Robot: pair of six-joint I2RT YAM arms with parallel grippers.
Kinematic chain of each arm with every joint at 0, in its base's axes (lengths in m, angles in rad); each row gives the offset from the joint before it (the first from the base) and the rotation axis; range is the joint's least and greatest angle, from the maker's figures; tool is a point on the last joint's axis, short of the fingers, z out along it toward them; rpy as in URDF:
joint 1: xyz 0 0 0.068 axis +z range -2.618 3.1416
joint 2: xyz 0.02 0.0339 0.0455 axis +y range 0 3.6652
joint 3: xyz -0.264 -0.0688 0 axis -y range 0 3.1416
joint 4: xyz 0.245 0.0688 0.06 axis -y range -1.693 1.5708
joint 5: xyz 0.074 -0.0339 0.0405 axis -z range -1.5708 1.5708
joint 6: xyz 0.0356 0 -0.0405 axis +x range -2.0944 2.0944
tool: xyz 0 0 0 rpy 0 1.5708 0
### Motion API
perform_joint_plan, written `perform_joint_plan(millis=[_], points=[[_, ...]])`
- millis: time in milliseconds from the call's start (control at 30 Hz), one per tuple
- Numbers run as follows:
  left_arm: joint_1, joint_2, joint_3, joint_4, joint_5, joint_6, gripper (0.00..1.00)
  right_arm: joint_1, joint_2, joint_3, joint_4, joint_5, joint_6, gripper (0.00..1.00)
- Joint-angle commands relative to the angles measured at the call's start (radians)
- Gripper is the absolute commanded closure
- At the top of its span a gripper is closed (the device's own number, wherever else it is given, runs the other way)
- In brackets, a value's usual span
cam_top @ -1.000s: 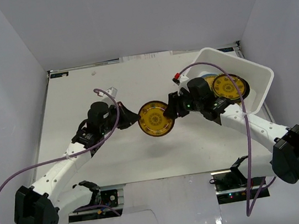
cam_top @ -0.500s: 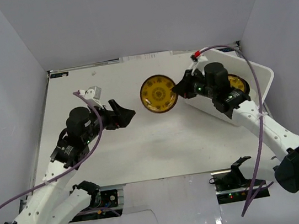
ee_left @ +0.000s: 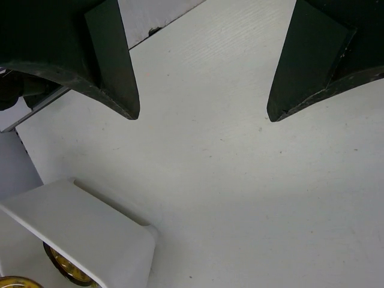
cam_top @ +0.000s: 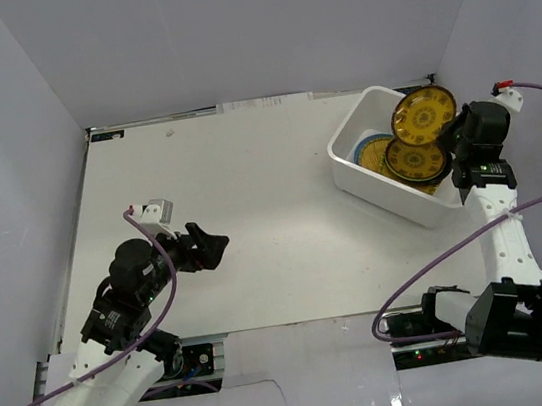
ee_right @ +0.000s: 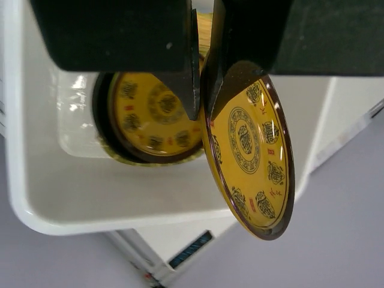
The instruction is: Place the plates into the plastic bin on the countertop
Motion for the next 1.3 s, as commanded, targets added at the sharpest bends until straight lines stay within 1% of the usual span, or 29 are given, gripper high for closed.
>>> perform_joint_plan(millis=[0,67,133,167,200,233,333,367,433,467,500,533,633,667,733,767,833,867,900,933,1000,1033,1067,1100,1133,1200,1267], points=[[-0.001,-0.013,0.002,0.016,-0.005,0.035,0.02,-0.06,0.031,-0.025,0.016,0.026,0.014,0.92],[-0.002,0.002,0.004,0.016,0.008,0.038,0.02,-0.067,0.068,-0.031,-0.006,0.015,0.014,0.89],[-0.002,0.005,0.002,0.014,0.009,0.038,0.02,-0.07,0.088,-0.061,-0.006,0.001,0.017,0.85],[-0.002,0.002,0.002,0.012,0.005,0.038,0.02,-0.07,0.095,-0.067,-0.006,-0.02,0.017,0.77],[-0.002,-0.001,0.002,0.011,0.002,0.038,0.02,-0.07,0.1,-0.075,-0.007,-0.031,0.017,0.73],[-0.001,-0.002,0.001,0.009,-0.001,0.035,0.02,-0.072,0.106,-0.08,-0.007,-0.043,0.017,0.64],[-0.001,0.01,0.001,0.005,-0.009,0.029,0.02,-0.07,0.083,-0.049,-0.032,-0.074,0.017,0.48],[-0.001,0.015,0.002,0.005,-0.008,0.029,0.02,-0.07,0.072,-0.034,-0.05,-0.074,0.015,0.38],[-0.002,0.03,0.01,0.005,-0.005,0.029,0.02,-0.07,0.037,0.004,-0.079,-0.07,0.002,0.22],[-0.001,0.038,0.011,0.008,0.005,0.029,0.02,-0.07,0.022,0.046,-0.102,-0.08,-0.011,0.1],[-0.002,0.044,0.016,0.008,0.008,0.031,0.02,-0.07,0.008,0.064,-0.112,-0.091,-0.014,0.03],[-0.002,0.059,0.022,0.009,0.009,0.032,0.02,-0.069,-0.029,0.077,-0.113,-0.12,-0.018,0.09],[-0.002,0.082,0.037,0.014,0.017,0.029,0.02,-0.067,-0.113,0.097,-0.104,-0.187,-0.009,0.1],[-0.002,0.099,0.056,0.023,0.026,0.023,0.02,-0.064,-0.135,0.089,-0.093,-0.273,0.006,0.1],[-0.001,0.12,0.085,0.032,0.046,0.011,0.02,-0.06,-0.193,0.077,-0.05,-0.357,0.031,0.1],[-0.001,0.143,0.12,0.042,0.052,0.006,0.02,-0.049,-0.213,0.066,-0.024,-0.46,0.04,0.1],[-0.001,0.169,0.163,0.054,0.075,0.003,0.02,-0.037,-0.257,0.044,0.016,-0.548,0.074,0.1],[-0.002,0.194,0.189,0.057,0.075,0.002,0.02,-0.023,-0.273,0.038,0.04,-0.656,0.09,0.1],[-0.001,0.206,0.249,0.057,0.071,0.005,0.02,-0.017,-0.308,0.009,0.089,-0.725,0.139,0.1],[-0.001,0.216,0.28,0.057,0.057,0.005,0.02,-0.009,-0.326,-0.006,0.212,-0.822,0.175,0.1],[-0.001,0.228,0.364,0.062,0.048,0.014,0.02,-0.008,-0.389,-0.018,0.313,-0.873,0.235,0.1],[-0.001,0.226,0.388,0.069,0.042,0.017,0.02,-0.003,-0.408,-0.002,0.319,-0.876,0.223,0.1],[-0.001,0.223,0.408,0.072,0.037,0.017,0.02,-0.001,-0.422,0.026,0.294,-0.87,0.2,0.1],[-0.002,0.217,0.438,0.078,0.035,0.02,0.02,0.003,-0.438,0.093,0.255,-0.863,0.136,0.1],[-0.002,0.211,0.445,0.097,0.041,0.022,0.02,0.015,-0.443,0.124,0.188,-0.85,0.108,0.1],[-0.001,0.193,0.455,0.123,0.051,0.022,0.02,0.028,-0.446,0.153,0.175,-0.852,0.085,0.1],[-0.001,0.194,0.471,0.123,0.042,0.023,0.02,0.043,-0.445,0.134,0.215,-0.859,0.095,0.1]])
